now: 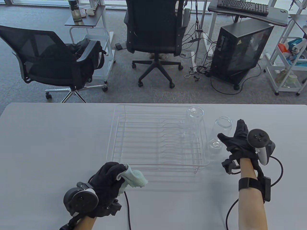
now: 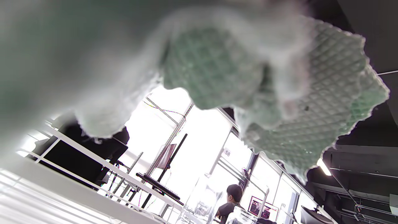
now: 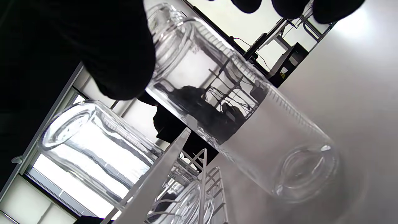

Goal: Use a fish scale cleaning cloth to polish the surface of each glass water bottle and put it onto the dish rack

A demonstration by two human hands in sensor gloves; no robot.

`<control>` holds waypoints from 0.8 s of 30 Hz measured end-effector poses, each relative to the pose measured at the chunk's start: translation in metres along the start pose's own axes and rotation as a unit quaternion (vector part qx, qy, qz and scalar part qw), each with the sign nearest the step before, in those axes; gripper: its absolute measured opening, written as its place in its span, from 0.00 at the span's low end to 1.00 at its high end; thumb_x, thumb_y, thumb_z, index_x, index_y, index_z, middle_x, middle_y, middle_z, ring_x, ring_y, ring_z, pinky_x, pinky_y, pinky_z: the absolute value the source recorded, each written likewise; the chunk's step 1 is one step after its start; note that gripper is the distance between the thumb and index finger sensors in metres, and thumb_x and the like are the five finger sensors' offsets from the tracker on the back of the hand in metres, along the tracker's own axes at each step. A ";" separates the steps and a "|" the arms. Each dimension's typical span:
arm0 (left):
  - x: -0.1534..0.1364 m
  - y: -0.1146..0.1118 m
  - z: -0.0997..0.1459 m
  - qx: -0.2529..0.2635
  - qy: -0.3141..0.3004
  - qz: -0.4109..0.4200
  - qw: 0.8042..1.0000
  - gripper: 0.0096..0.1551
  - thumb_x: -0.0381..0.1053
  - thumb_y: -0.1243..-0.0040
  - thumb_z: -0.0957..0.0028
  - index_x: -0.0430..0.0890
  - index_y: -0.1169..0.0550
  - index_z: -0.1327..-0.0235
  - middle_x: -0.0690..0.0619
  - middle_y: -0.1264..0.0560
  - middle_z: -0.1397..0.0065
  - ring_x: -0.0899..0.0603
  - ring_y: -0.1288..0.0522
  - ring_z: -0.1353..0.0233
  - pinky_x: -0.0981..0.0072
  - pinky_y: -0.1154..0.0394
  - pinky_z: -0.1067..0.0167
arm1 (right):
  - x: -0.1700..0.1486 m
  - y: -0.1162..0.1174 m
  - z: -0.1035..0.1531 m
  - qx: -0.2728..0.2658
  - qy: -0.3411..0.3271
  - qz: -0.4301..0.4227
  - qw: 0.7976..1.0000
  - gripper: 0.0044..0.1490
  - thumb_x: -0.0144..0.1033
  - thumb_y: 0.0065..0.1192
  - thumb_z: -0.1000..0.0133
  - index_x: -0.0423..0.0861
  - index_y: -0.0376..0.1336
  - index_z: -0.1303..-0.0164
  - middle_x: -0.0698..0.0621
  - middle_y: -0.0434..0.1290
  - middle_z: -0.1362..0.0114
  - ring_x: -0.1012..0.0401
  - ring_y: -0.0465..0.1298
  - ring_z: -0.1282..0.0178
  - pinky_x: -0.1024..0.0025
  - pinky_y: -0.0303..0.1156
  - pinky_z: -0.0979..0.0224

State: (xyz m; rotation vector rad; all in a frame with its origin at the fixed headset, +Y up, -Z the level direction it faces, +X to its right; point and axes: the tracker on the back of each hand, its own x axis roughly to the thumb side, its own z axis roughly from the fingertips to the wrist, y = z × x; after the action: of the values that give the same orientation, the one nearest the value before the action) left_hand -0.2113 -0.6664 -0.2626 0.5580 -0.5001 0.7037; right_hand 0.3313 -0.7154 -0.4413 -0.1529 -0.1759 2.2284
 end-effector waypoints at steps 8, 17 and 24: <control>0.000 -0.002 0.000 -0.006 0.004 -0.001 1.000 0.22 0.53 0.33 0.43 0.58 0.26 0.36 0.47 0.23 0.36 0.43 0.18 0.47 0.46 0.20 0.46 | -0.025 0.023 -0.004 0.014 0.020 -0.061 0.998 0.75 0.55 0.74 0.51 0.35 0.29 0.20 0.36 0.36 0.16 0.30 0.42 0.19 0.29 0.52 0.30; -0.001 -0.003 0.000 -0.008 0.009 -0.005 1.000 0.22 0.53 0.33 0.43 0.57 0.26 0.36 0.47 0.23 0.36 0.43 0.18 0.47 0.46 0.20 0.46 | -0.044 0.042 -0.009 0.001 0.012 -0.149 0.989 0.73 0.47 0.76 0.50 0.39 0.28 0.20 0.42 0.41 0.14 0.33 0.41 0.20 0.28 0.48 0.31; -0.002 -0.004 -0.001 -0.011 0.011 -0.006 1.000 0.22 0.53 0.33 0.43 0.57 0.26 0.36 0.47 0.23 0.36 0.43 0.18 0.47 0.46 0.20 0.46 | -0.046 0.043 -0.008 -0.034 0.005 -0.146 0.989 0.71 0.46 0.76 0.50 0.42 0.29 0.19 0.46 0.46 0.15 0.32 0.42 0.20 0.25 0.47 0.32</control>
State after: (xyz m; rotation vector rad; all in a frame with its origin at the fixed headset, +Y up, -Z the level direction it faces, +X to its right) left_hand -0.2097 -0.6691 -0.2650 0.5319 -0.4826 0.6907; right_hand 0.3278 -0.7775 -0.4551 -0.1635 -0.2528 1.9301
